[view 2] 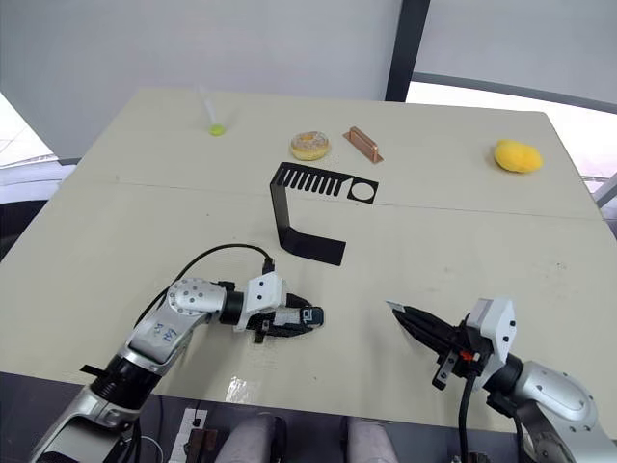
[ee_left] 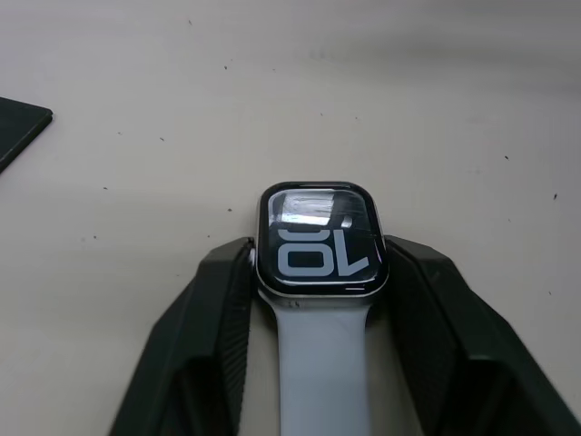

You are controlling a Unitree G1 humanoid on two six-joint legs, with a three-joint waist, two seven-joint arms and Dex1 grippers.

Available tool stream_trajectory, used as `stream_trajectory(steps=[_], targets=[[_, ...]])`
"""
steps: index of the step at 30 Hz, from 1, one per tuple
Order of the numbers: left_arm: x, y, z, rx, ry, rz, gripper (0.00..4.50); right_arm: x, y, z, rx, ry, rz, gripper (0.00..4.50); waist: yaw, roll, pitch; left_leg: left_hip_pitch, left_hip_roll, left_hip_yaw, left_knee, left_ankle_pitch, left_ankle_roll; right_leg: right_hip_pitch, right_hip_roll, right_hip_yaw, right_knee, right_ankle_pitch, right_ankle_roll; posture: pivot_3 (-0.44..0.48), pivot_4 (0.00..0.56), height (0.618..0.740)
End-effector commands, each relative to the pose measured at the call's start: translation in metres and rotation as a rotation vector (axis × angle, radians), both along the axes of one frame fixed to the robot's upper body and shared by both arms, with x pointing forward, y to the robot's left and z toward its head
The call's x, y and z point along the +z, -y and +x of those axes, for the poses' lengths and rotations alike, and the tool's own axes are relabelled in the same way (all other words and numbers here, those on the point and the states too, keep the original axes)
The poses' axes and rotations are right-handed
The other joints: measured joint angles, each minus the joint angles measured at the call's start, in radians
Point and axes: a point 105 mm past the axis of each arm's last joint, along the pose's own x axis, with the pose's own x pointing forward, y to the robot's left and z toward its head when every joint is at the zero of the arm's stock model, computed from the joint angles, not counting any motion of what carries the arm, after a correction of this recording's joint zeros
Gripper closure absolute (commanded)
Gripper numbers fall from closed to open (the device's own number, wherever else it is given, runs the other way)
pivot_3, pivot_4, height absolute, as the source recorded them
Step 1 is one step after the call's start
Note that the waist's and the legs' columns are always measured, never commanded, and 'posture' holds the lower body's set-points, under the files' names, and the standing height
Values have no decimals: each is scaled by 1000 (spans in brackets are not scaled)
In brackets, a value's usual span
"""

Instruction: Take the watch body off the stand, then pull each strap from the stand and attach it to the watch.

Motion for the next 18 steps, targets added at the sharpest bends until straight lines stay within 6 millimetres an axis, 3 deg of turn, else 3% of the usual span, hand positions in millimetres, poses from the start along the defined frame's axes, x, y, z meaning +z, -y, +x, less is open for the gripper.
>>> stream_trajectory(steps=[1, 6, 9, 11, 14, 18], targets=[[-30, 0, -15, -35, -116, 51, 2919, 4, -4, -2, 28, 27, 9, 4500, 3, 1, -1, 0, 0, 0, 0, 0, 0, 0, 0, 0, 0, 0, 0, 0, 150, 740], [-18, 3, -15, -50, -102, -17, 2919, 6, -4, -1, 27, 40, 9, 4500, 5, 1, -3, 0, 0, 0, 0, 0, 0, 0, 0, 0, 0, 0, 0, 0, 150, 740], [9, 5, -16, -49, -153, -148, 2919, 12, -5, 0, 23, 99, -18, 4500, 4, 1, -3, 0, 0, 0, 0, 0, 0, 0, 0, 0, 0, 0, 0, 0, 150, 740], [34, 1, -26, -80, -280, -275, 2919, 25, -6, 2, 1, 251, -91, 4500, 2, 1, -3, -1, 0, 0, 0, 0, 0, -1, 0, 0, 0, 0, 0, 0, 150, 740], [76, -19, -33, -89, -496, -429, 2919, 46, -7, 0, 21, 445, -254, 4500, -6, 2, -1, -3, 1, 0, 2, 0, 0, -3, 1, 0, 3, 0, 0, 0, 150, 740], [95, -35, -25, 6, -607, -422, 2919, 52, -16, -7, 100, 532, -358, 4500, -11, 3, -1, -2, 1, -1, 4, 0, 0, -2, 1, -1, 4, 0, 0, 0, 150, 740]])
